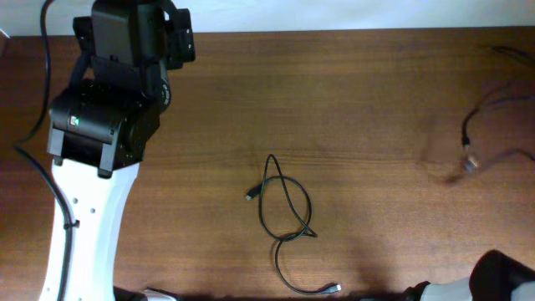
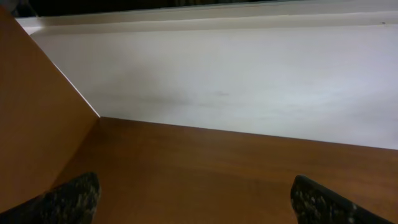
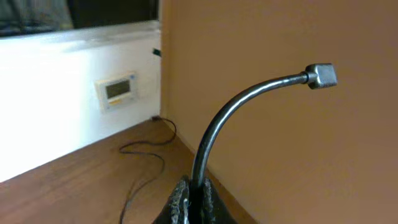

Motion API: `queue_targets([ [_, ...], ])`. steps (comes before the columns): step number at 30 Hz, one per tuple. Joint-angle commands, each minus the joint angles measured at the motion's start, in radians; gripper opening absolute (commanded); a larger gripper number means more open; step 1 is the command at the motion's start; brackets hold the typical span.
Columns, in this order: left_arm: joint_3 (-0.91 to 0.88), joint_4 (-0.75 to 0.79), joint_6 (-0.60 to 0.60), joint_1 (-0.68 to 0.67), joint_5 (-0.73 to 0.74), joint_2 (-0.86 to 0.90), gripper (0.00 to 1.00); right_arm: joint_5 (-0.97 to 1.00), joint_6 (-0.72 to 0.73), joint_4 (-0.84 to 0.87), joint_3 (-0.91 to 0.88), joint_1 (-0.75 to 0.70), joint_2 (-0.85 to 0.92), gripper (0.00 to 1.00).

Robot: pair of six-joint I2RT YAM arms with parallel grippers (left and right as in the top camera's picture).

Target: Untangle cables

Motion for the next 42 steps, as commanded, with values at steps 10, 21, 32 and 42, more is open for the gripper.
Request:
queue_targets([
  [10, 0.011, -0.003, 0.009, 0.005, -0.015, -0.013, 0.99, -0.504, -0.08, 0.106, -0.212, -0.377, 0.224, 0.04],
  [21, 0.011, -0.056, -0.02, 0.005, -0.003, -0.013, 0.99, -0.598, -0.125, 0.051, -0.372, -0.266, 0.494, 0.04],
  [32, 0.011, -0.071, -0.022, 0.004, 0.019, -0.013, 0.99, -0.61, -0.098, 0.323, -0.872, -0.315, 0.484, 0.83],
  [42, 0.011, -0.07, -0.021, 0.005, 0.019, -0.013, 0.99, -0.437, 0.323, -0.002, -0.784, 0.008, 0.201, 0.89],
])
